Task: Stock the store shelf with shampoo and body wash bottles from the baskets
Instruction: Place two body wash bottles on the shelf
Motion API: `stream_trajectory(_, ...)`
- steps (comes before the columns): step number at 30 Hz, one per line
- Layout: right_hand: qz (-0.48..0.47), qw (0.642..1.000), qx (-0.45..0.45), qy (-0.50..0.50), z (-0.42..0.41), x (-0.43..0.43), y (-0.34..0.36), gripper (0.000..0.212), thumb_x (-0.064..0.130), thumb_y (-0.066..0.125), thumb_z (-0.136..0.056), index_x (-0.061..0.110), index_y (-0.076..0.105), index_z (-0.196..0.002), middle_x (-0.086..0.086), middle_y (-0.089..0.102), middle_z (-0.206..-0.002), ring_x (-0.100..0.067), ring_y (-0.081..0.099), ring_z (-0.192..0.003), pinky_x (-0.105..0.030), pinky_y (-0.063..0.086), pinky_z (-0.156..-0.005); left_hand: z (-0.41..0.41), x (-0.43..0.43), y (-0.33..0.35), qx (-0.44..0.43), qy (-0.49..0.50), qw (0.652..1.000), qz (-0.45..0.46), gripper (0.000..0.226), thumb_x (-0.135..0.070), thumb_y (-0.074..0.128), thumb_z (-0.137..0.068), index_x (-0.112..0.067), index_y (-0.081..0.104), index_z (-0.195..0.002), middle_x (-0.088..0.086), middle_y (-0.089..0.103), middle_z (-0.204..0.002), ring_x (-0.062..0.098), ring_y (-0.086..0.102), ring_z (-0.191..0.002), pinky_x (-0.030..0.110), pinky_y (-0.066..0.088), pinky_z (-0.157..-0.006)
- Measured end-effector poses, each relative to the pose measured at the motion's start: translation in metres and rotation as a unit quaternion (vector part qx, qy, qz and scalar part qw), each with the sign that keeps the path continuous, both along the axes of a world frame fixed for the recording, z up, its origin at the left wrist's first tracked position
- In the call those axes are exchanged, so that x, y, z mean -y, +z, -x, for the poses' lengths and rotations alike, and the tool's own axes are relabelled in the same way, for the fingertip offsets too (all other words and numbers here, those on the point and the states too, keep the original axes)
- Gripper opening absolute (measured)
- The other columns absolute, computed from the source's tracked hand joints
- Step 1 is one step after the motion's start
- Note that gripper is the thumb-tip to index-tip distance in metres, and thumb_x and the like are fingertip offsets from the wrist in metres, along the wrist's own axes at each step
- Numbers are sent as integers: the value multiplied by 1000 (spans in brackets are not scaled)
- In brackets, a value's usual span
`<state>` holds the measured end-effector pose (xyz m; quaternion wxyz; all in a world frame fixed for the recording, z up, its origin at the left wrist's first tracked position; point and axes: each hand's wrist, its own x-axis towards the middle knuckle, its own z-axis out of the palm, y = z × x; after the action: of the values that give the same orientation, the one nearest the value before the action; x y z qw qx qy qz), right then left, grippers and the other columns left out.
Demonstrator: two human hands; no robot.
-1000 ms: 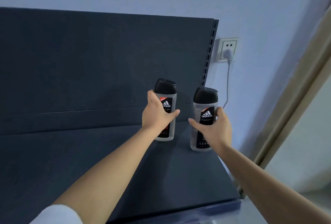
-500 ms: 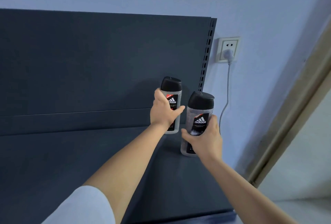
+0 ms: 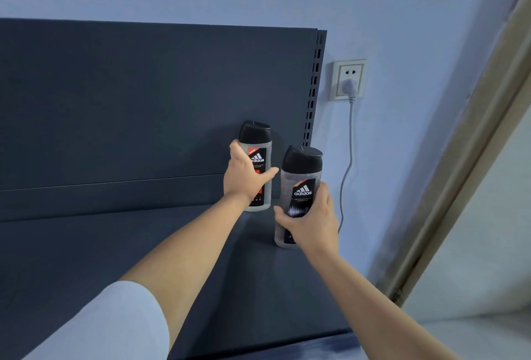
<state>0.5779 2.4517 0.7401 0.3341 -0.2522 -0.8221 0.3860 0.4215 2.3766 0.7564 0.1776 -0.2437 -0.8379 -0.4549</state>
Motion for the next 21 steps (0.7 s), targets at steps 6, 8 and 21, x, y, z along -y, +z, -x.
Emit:
stream_trajectory(6, -5, 1000, -10, 4, 3, 0, -3, 65, 45, 80, -64, 23, 40, -112, 8, 51, -105, -14, 54, -94, -26, 43, -68, 2, 4, 3, 19, -33, 999, 7, 93, -41, 85, -65, -16, 22, -130, 7, 53, -120, 25, 62, -101, 47, 57, -79)
stream_trajectory(8, -8, 1000, -11, 10, 5, 1, -5, 67, 45, 79, -64, 23, 40, -114, 8, 52, -106, -15, 55, -96, -30, 48, -71, 4, 11, 4, 38, -49, 998, 29, 103, -41, 86, -62, -18, 19, -136, 6, 53, -125, 25, 63, -103, 49, 56, -83)
stream_trajectory(21, -23, 998, 1, 63, 47, 36, -4, 69, 47, 77, -67, 19, 36, -116, 5, 47, -108, -21, 55, -99, -39, 53, -74, -5, 81, 6, 102, -42, 975, 193, 34, 1, 57, -86, -18, 50, -113, 4, 57, -118, 17, 57, -89, 38, 51, -83)
